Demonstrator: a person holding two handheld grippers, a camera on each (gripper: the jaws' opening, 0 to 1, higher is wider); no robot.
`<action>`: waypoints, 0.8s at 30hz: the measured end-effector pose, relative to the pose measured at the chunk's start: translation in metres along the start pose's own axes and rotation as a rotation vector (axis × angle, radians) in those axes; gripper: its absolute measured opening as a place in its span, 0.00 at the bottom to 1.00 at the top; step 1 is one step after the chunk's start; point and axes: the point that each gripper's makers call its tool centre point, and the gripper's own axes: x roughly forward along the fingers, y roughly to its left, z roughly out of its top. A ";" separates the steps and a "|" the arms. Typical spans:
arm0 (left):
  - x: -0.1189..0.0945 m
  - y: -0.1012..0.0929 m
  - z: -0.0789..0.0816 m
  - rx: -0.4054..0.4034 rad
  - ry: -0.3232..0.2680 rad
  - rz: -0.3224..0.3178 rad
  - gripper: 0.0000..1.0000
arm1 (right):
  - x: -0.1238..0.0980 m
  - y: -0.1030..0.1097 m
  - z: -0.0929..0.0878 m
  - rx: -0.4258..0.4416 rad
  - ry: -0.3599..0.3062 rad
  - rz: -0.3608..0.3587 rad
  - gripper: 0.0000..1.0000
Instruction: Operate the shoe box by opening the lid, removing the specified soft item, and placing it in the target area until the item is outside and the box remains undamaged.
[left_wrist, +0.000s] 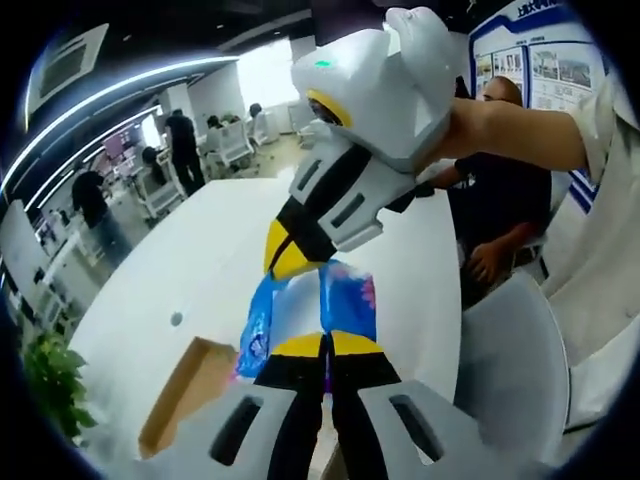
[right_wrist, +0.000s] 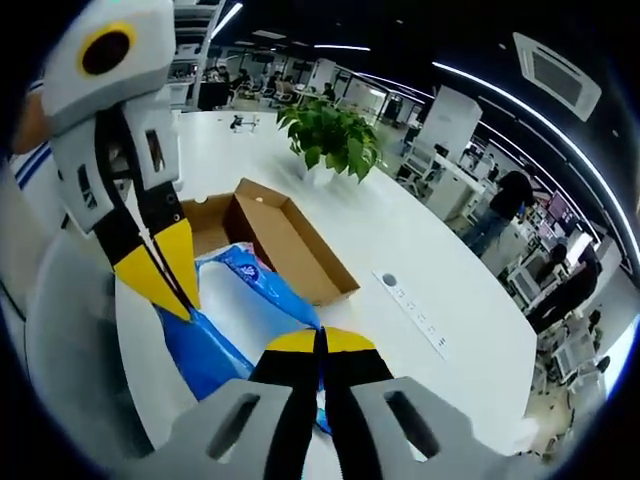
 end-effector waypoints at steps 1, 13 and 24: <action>0.004 -0.001 0.001 0.000 0.000 -0.004 0.00 | -0.001 -0.003 -0.004 0.005 0.004 -0.004 0.00; 0.059 0.003 0.019 0.007 -0.018 -0.058 0.00 | -0.015 -0.037 -0.057 0.059 0.069 -0.045 0.00; 0.108 0.003 0.033 -0.016 -0.053 -0.110 0.00 | -0.013 -0.068 -0.095 0.069 0.127 -0.058 0.00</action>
